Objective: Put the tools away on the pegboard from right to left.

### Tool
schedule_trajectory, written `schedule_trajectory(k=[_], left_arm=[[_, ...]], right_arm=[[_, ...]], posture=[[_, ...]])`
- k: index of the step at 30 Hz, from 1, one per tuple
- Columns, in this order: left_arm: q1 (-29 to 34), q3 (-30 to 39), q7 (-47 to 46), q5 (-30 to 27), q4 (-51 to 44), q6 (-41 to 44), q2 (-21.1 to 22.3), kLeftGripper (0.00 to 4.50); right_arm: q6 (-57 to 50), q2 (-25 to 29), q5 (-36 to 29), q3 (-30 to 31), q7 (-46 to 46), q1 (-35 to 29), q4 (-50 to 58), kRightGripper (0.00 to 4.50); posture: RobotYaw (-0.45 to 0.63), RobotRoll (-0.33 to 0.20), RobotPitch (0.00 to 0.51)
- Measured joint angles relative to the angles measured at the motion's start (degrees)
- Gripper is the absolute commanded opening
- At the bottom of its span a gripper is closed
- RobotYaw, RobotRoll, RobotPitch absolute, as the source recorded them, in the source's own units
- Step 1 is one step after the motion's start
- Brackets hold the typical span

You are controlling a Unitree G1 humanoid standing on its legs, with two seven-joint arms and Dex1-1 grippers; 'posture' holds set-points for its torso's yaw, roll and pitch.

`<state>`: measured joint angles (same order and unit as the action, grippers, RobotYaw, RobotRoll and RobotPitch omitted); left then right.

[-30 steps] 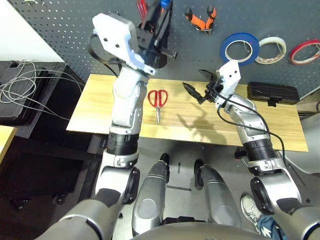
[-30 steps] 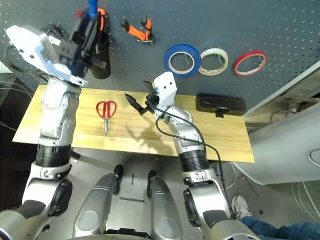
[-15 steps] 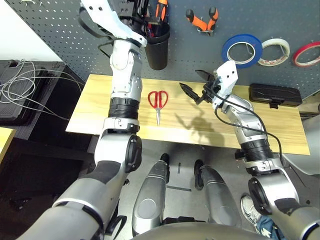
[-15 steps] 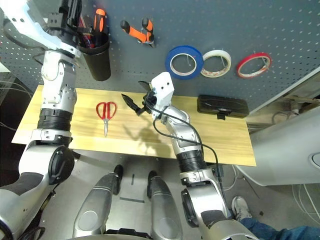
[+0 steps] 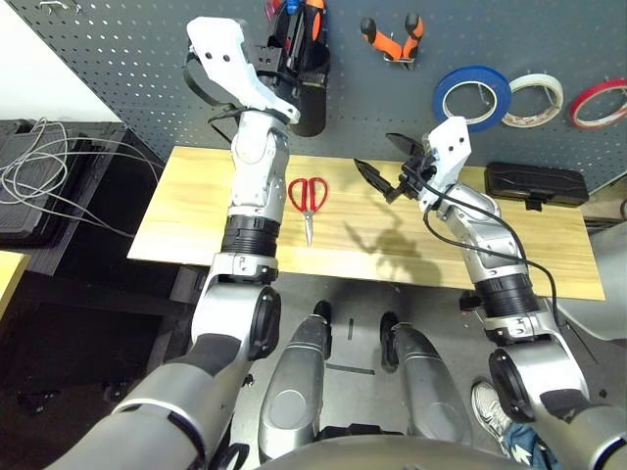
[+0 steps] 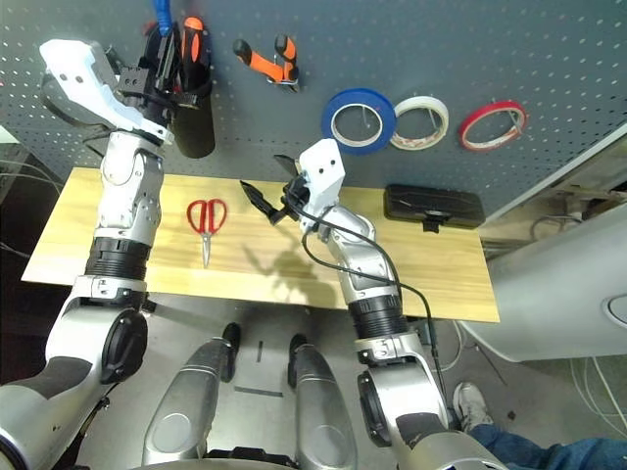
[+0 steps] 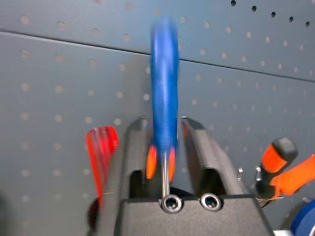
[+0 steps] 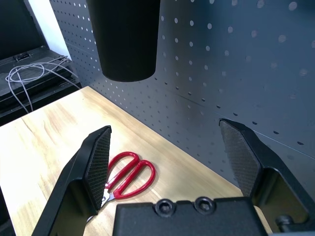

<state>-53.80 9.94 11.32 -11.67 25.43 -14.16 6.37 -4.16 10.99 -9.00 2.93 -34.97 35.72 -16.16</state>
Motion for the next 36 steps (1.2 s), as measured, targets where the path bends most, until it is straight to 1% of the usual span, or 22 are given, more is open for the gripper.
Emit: schedule_trajectory(k=[2, 3, 6, 8, 10, 13, 14, 17, 23, 26, 28, 29, 31, 34, 36], left_arm=[[0.0, 0.0, -0.2, 0.0, -1.5, 1.3, 0.7, 3.13], [0.0, 0.0, 0.0, -0.2, -2.4, 2.4, 1.1, 3.52], [0.3, -0.4, 2.8, -1.1, -6.8, 5.9, 3.6, 4.47], [0.6, -0.4, 5.6, -4.5, -10.5, 9.3, 4.1, 4.47], [2.3, -1.0, 10.3, -10.1, -15.9, 16.3, 5.1, 4.47], [5.8, -3.5, 16.0, -15.9, -22.8, 27.1, 7.8, 4.47], [7.0, -4.4, 17.3, -17.3, -24.7, 30.1, 8.6, 4.47], [10.1, -6.6, 20.3, -18.9, -28.6, 35.0, 10.5, 4.47], [15.4, -10.5, 25.0, -18.7, -31.8, 39.2, 13.6, 4.47], [18.8, -14.0, 27.3, -17.6, -32.3, 42.6, 16.7, 4.47], [21.4, -16.8, 28.4, -15.8, -32.3, 45.7, 19.6, 4.47], [21.8, -17.1, 28.4, -15.5, -32.2, 46.2, 19.8, 4.47], [24.2, -19.0, 28.5, -13.1, -31.1, 48.4, 21.4, 4.47], [25.2, -20.3, 27.3, -8.9, -28.1, 48.2, 21.7, 4.47], [25.3, -20.3, 25.4, -6.5, -25.3, 47.4, 21.0, 4.47]], right_arm=[[0.0, 0.0, 0.0, 0.0, 0.0, 0.0, 0.0, 4.5], [0.0, 0.0, 0.0, 0.0, 0.0, 0.0, 0.0, 4.5], [0.0, 0.3, 0.0, 0.0, 0.0, 0.0, 0.0, 4.5], [0.0, 0.5, 0.0, 0.0, 0.0, -0.1, 0.0, 4.5], [0.0, 0.5, 0.0, 0.0, 0.0, -0.6, 0.1, 4.5], [-0.1, 0.5, 0.0, 0.0, 0.0, -1.2, 0.1, 4.5], [-0.1, 0.5, 0.0, 0.0, 0.0, -1.3, 0.1, 4.5], [-0.1, 0.6, 0.0, 0.0, 0.0, -1.4, 0.1, 4.5], [-0.1, 1.3, 0.0, 0.0, -0.1, -2.1, 0.1, 4.5], [-0.3, 1.7, 0.0, 0.0, -0.2, -2.4, 0.1, 4.5], [-0.7, 2.2, 0.0, 0.0, -0.3, -2.9, 0.1, 4.5], [-0.7, 2.2, 0.0, 0.0, -0.3, -3.0, 0.1, 4.5], [-1.6, 3.0, 0.0, 0.0, -0.4, -3.5, 0.1, 4.5], [-2.8, 3.2, 0.1, 0.2, -0.4, -4.4, 0.4, 4.5], [-3.7, 3.4, 0.6, 0.5, -0.4, -5.1, 0.4, 4.5]], posture=[[0.06, 0.0, 0.294], [0.06, 0.0, 0.295], [0.06, 0.0, 0.297], [0.06, 0.0, 0.3], [0.06, 0.0, 0.303], [0.06, 0.0, 0.305], [0.06, 0.0, 0.305], [0.06, 0.0, 0.305], [0.05, 0.0, 0.307], [0.05, 0.0, 0.309], [0.05, 0.0, 0.31], [0.04, 0.0, 0.312], [0.04, 0.0, 0.315], [0.04, 0.0, 0.319], [0.04, 0.0, 0.32]])
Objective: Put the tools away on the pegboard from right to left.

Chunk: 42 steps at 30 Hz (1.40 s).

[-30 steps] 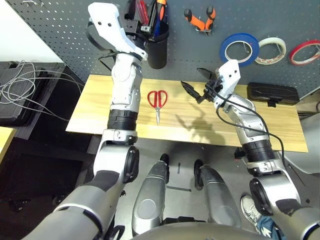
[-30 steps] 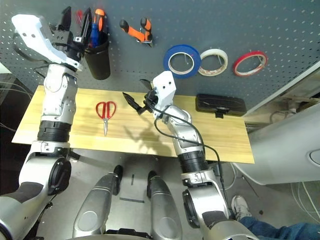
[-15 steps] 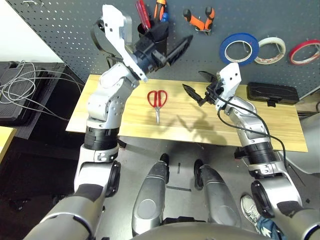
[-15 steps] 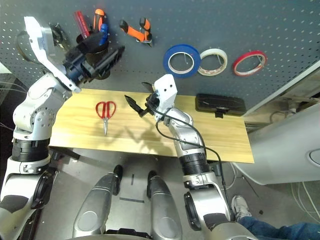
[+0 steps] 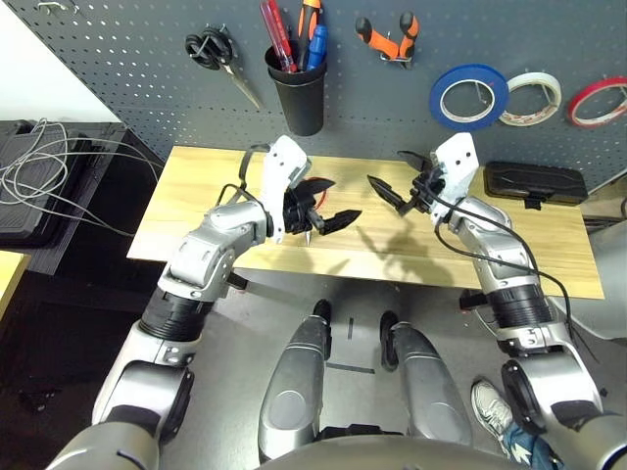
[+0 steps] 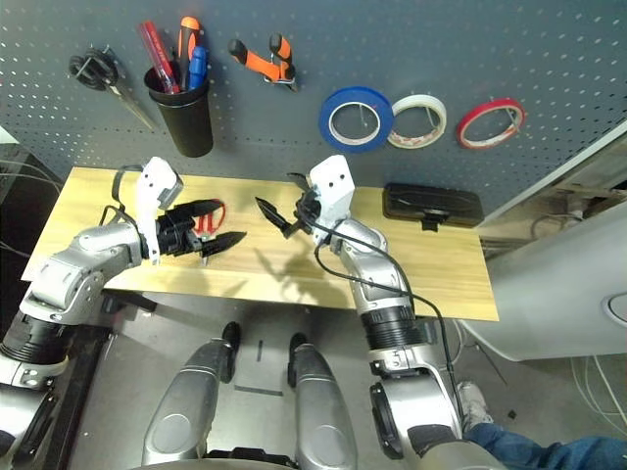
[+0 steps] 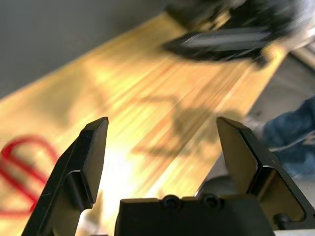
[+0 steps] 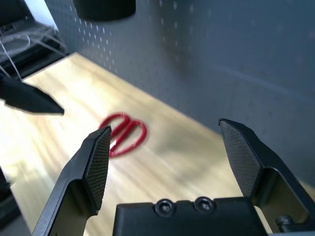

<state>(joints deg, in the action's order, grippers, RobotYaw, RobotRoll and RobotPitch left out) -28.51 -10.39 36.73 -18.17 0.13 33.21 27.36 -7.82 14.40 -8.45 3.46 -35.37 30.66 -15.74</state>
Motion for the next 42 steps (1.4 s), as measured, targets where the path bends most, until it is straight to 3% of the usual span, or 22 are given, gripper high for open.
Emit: schedule_trajectory(k=[11, 27, 42], left_arm=[[-5.9, 5.1, -14.5, 9.2, 22.4, -9.0, -8.2, 4.47], [-16.0, 11.6, -29.0, 15.4, 56.6, -25.0, -12.0, 4.47], [-19.9, 15.6, -32.0, 15.4, 67.1, -30.0, -14.8, 4.47]], right_arm=[[-2.4, -0.8, 1.8, 0.8, 1.8, -0.3, -1.4, 4.5], [-3.3, -4.2, 2.7, 3.7, 2.4, 0.1, -1.8, 4.5], [-6.1, -2.9, 2.8, 4.2, 2.4, -1.5, 4.7, 4.5]], posture=[[0.05, 0.0, 0.323], [0.02, 0.0, 0.359], [-0.02, 0.0, 0.387]])
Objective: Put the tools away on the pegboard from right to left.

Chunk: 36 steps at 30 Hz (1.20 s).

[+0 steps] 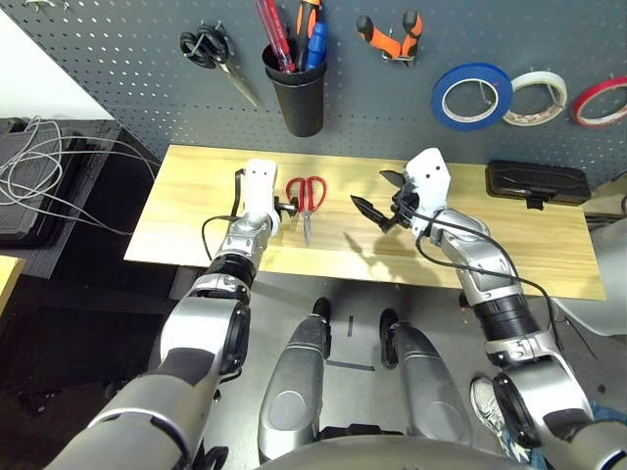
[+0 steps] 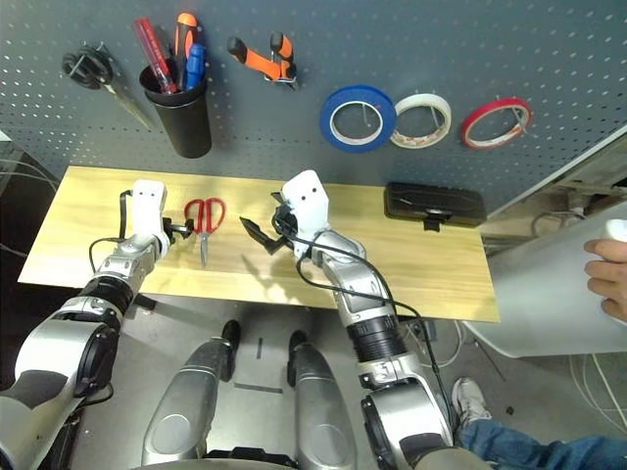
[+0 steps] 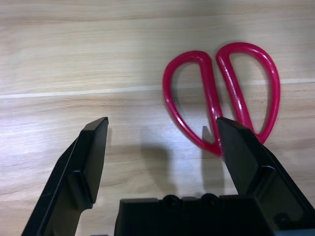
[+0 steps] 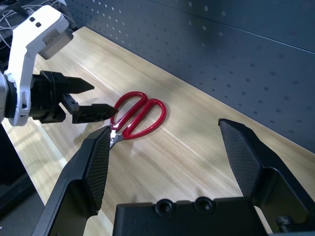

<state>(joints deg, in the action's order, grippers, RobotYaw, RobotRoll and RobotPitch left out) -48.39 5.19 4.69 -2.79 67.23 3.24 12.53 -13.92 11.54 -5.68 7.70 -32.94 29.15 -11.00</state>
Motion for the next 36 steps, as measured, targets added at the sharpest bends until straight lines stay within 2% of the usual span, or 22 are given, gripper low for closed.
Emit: schedule_trajectory(k=[13, 17, 27, 36], left_arm=[[-0.4, 0.8, -1.1, 0.6, 2.8, 0.6, -0.9, 4.47], [-0.6, 0.8, -0.9, 0.9, 2.8, 1.2, -1.6, 3.3], [-1.1, 0.8, -0.3, 1.1, 3.3, 2.9, -2.4, 0.02], [0.1, 0.7, -0.3, 1.2, 3.1, 3.3, -2.5, 0.02]], right_arm=[[-1.7, 0.6, 0.0, 0.0, 0.0, -0.7, 2.3, 4.5], [-2.1, 0.7, 0.0, 0.0, -0.1, -1.0, 3.2, 4.5], [-2.2, 1.0, 0.0, 0.0, -0.1, -1.2, 3.3, 4.5], [-2.1, 1.1, 0.0, 0.0, -0.1, -1.2, 3.2, 4.5]], posture=[[-0.04, 0.0, 0.383], [-0.04, 0.0, 0.382], [-0.04, 0.0, 0.373], [-0.02, 0.0, 0.36]])
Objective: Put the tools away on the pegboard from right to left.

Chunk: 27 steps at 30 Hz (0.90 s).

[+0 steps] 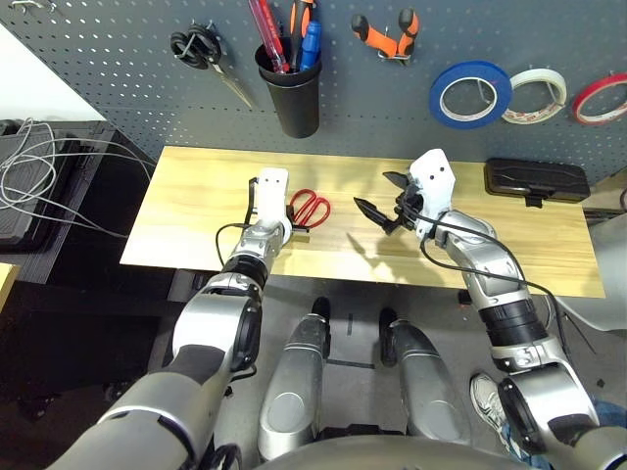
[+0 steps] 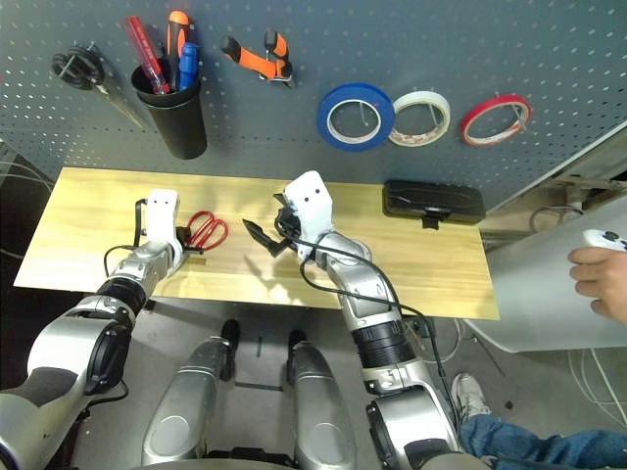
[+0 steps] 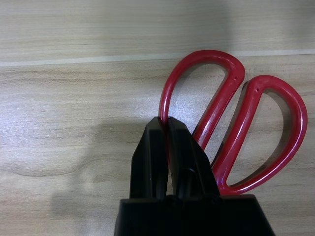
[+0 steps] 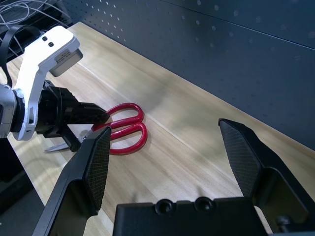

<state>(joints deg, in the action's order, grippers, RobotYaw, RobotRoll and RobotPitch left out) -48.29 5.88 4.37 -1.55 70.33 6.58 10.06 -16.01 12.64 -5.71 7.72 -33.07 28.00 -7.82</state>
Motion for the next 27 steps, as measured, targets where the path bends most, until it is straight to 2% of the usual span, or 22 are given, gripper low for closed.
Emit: schedule_trajectory(k=[6, 11, 21, 27], left_arm=[[2.5, 1.0, 0.4, -0.8, -3.0, -4.3, 0.1, 0.02], [7.8, 2.0, 2.2, -1.6, -10.6, -9.9, 0.6, 0.02], [22.5, 2.6, 6.9, -5.6, -39.1, -11.7, 2.4, 0.02], [28.2, 2.1, 15.3, -8.5, -48.1, -13.7, 4.8, 0.02]], right_arm=[[0.9, -0.1, -0.1, -0.1, 0.0, 1.0, -1.0, 4.5], [3.2, -0.1, -0.5, -0.7, -0.1, 2.7, -2.1, 4.5], [5.2, 0.4, -1.5, -2.4, -1.2, 5.1, -3.1, 4.5], [5.3, 0.1, -2.9, -2.6, -2.0, 5.5, -2.5, 4.5]], posture=[[0.0, 0.0, 0.345], [0.03, 0.0, 0.328], [0.04, 0.0, 0.313], [0.04, 0.0, 0.305]])
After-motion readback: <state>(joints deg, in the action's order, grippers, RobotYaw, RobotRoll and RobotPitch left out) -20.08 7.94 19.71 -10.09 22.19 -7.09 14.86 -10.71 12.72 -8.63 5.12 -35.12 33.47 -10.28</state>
